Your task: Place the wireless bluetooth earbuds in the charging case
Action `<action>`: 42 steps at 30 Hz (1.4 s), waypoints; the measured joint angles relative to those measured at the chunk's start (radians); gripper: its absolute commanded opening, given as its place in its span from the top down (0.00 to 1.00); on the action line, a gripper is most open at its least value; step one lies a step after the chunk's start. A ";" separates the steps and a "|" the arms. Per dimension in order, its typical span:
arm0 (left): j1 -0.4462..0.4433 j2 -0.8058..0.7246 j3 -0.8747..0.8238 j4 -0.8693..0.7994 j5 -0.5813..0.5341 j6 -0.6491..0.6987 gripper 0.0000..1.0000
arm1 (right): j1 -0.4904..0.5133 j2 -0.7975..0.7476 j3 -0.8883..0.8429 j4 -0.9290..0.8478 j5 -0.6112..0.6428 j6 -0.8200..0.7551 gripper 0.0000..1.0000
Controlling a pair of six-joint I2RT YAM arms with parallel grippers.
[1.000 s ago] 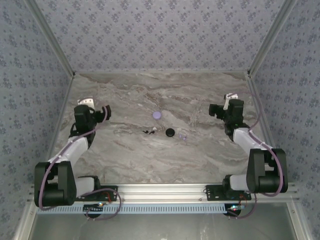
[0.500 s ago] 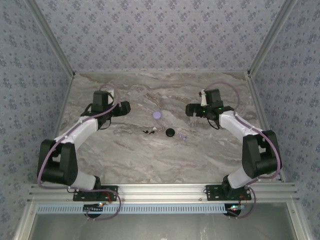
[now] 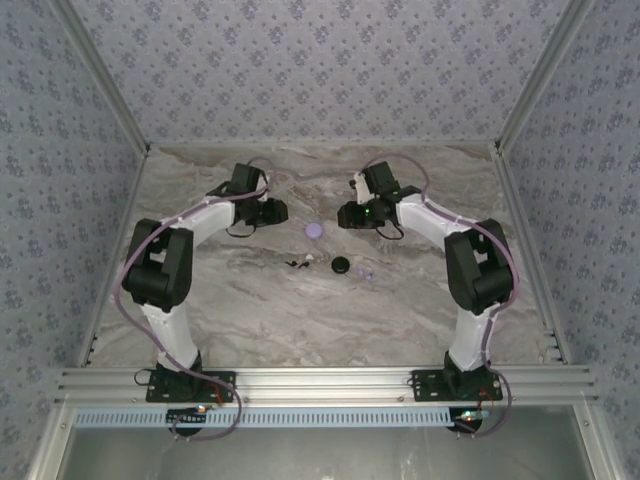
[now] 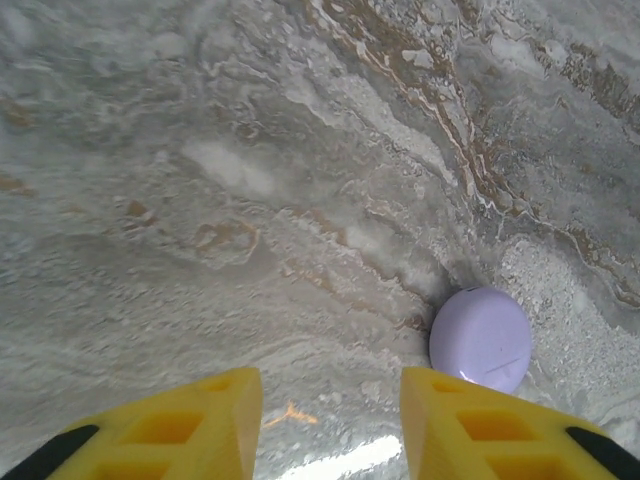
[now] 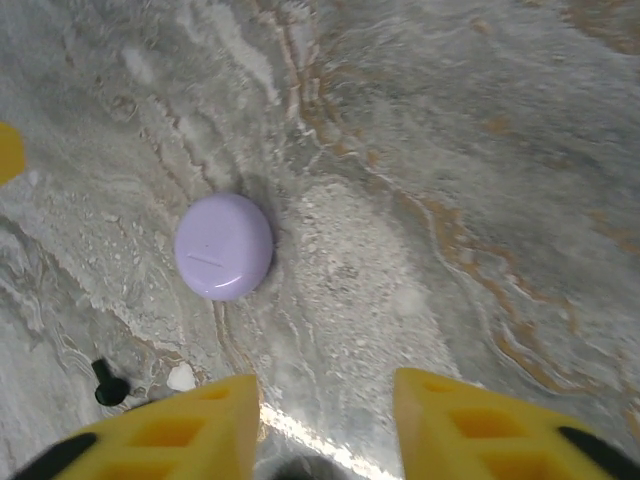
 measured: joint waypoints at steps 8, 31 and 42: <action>-0.033 0.112 0.104 -0.057 0.024 -0.011 0.72 | 0.034 0.144 0.109 -0.061 -0.016 0.021 0.83; -0.063 0.207 0.189 -0.145 0.067 -0.014 0.76 | 0.082 0.312 0.274 -0.125 -0.039 0.055 0.84; -0.078 0.201 0.174 -0.162 0.076 0.002 0.76 | 0.080 0.369 0.371 -0.166 -0.042 0.055 0.84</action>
